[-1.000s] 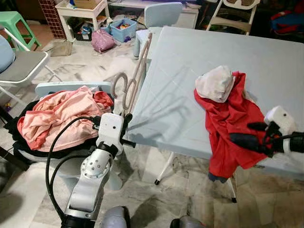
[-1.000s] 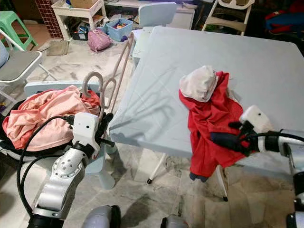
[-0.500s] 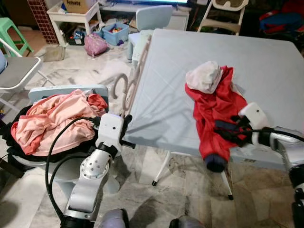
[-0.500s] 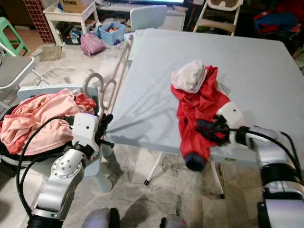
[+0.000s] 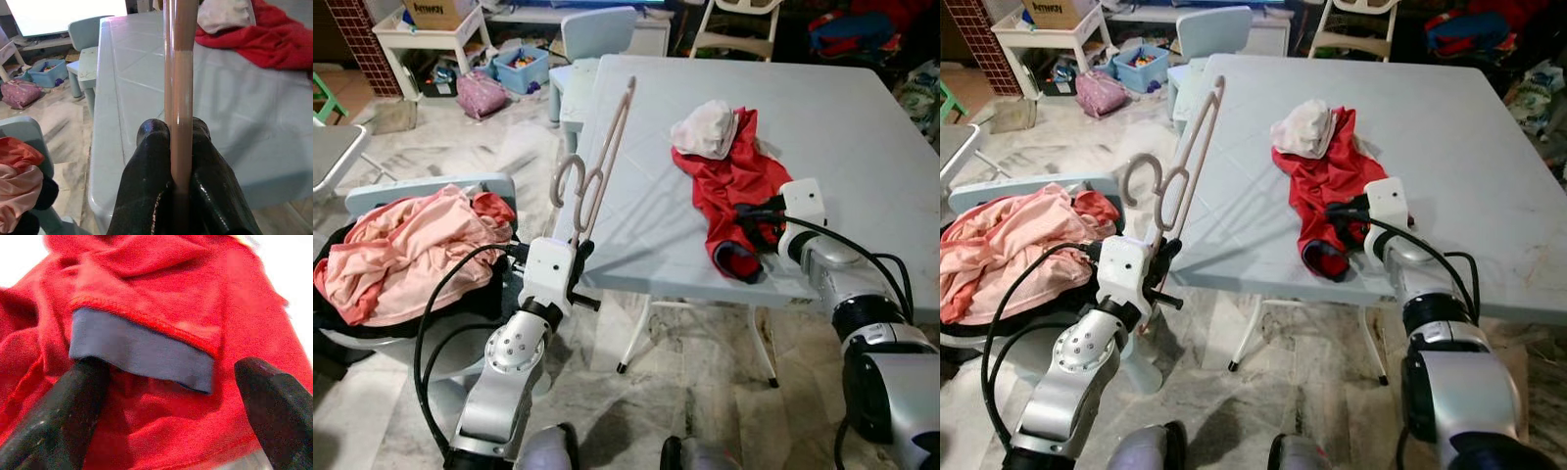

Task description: Hang hanger

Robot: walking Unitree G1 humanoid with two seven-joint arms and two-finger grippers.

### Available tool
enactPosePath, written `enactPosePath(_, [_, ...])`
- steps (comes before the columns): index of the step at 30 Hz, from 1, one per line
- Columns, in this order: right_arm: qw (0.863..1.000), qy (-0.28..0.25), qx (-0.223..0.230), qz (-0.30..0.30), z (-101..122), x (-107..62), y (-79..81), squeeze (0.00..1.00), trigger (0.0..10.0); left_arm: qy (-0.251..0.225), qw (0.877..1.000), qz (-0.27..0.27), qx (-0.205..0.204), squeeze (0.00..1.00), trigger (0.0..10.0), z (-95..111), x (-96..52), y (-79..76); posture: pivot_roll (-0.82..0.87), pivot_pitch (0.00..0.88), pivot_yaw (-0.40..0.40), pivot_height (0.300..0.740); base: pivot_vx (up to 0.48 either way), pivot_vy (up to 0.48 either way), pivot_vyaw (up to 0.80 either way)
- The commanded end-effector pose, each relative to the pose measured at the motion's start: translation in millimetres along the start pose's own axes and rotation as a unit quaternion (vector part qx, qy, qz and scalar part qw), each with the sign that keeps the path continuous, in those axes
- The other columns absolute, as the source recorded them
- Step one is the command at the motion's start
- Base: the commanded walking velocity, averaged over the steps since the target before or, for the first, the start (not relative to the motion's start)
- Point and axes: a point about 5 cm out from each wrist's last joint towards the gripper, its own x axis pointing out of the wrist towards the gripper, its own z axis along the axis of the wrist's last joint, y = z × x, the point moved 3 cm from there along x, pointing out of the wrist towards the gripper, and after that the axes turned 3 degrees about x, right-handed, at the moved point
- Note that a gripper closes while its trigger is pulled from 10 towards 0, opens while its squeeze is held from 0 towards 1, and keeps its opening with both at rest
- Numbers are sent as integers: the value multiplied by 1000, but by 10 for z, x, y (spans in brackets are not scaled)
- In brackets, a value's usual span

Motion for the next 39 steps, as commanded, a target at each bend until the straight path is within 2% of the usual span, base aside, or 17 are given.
enactPosePath(1, [996, -52, 40, -68, 344, 41, -10, 737, 10000, -6, 1000, 5, 4, 0, 10000, 49, -13, 11, 49, 98, -10, 740, 0, 0, 0])
enactPosePath(4, [992, -75, 52, -88, 477, 41, -14, 722, 10000, -7, 1000, 5, 4, 0, 10000, 52, -11, 6, 52, 98, -12, 740, 0, 0, 0])
enactPosePath(5, [986, -103, 71, -106, 629, 31, -30, 522, 10000, -7, 1000, 6, 5, 0, 10000, 54, -9, 2, 53, 96, -13, 740, 0, 0, 0])
enactPosePath(6, [986, -103, 71, -106, 629, 31, -30, 522, 10000, -7, 1000, 6, 5, 0, 10000, 54, -9, 2, 53, 96, -13, 740, 0, 0, 0])
enactPosePath(7, [979, -141, 88, -114, 831, 9, -36, 447, 10000, -6, 1000, 7, 6, 0, 10000, 54, -7, 6, 56, 95, -16, 740, 0, 0, 0])
enactPosePath(8, [972, -176, 99, -118, 1013, -24, -50, 78, 10000, -6, 1000, 10, 6, 0, 10000, 53, -6, 13, 55, 94, -18, 740, 0, 0, 0])
enactPosePath(10, [972, -176, 99, -118, 1013, -24, -50, 78, 10000, -6, 1000, 10, 6, 0, 10000, 53, -6, 13, 55, 94, -18, 740, 0, 0, 0])
enactPosePath(11, [967, -199, 104, -120, 1131, -53, -70, 0, 10000, -5, 1000, 12, 7, 0, 10000, 51, -4, 18, 50, 93, -22, 740, 0, 0, 0])
enactPosePath(15, [964, -242, 83, -76, 1247, -129, -160, 0, 10000, -6, 1000, 14, 5, 0, 10000, 52, 6, 5, 39, 94, -25, 740, 0, 0, 0])
enactPosePath(17, [965, -240, -8, 104, 1060, -234, -62, 0, 10000, -6, 1000, 13, 2, 0, 10000, 50, 2, -2, 32, 94, -23, 740, 0, 0, 0])
enactPosePath(18, [965, -240, -8, 104, 1060, -234, -62, 0, 10000, -6, 1000, 13, 2, 0, 10000, 50, 2, -2, 32, 94, -23, 740, 0, 0, 0])
enactPosePath(21, [954, -191, -58, 224, 775, -401, -119, 0, 10000, -5, 1000, 11, 3, 0, 10000, 38, 9, 12, 14, 91, -12, 740, 0, 0, 0])
enactPosePath(25, [943, -142, -85, 289, 555, -533, -172, 0, 10000, -7, 1000, 5, 2, 0, 10000, 49, 35, -5, 10, 88, -7, 740, 0, 0, 0])
enactPosePath(27, [923, -86, -103, 361, 321, -720, -186, 0, 10000, -10, 1000, 0, 3, 0, 10000, 72, 56, -22, 8, 83, -2, 740, 0, 0, 0])
enactPosePath(30, [918, -64, -102, 377, 233, -757, -189, 0, 10000, -10, 1000, 0, 3, 0, 10000, 71, 55, -19, 9, 82, 0, 740, 0, 0, 0])
enactPosePath(32, [903, -17, -108, 416, 35, -840, -159, 0, 10000, -9, 1000, -1, 5, 0, 10000, 68, 46, -9, 10, 81, 1, 740, 0, 0, 0])
enactPosePath(39, [882, 40, -99, 459, -167, -945, -111, 0, 10000, -8, 1000, -1, 8, 0, 10000, 62, 29, 12, 25, 81, 6, 740, 0, 0, 0])
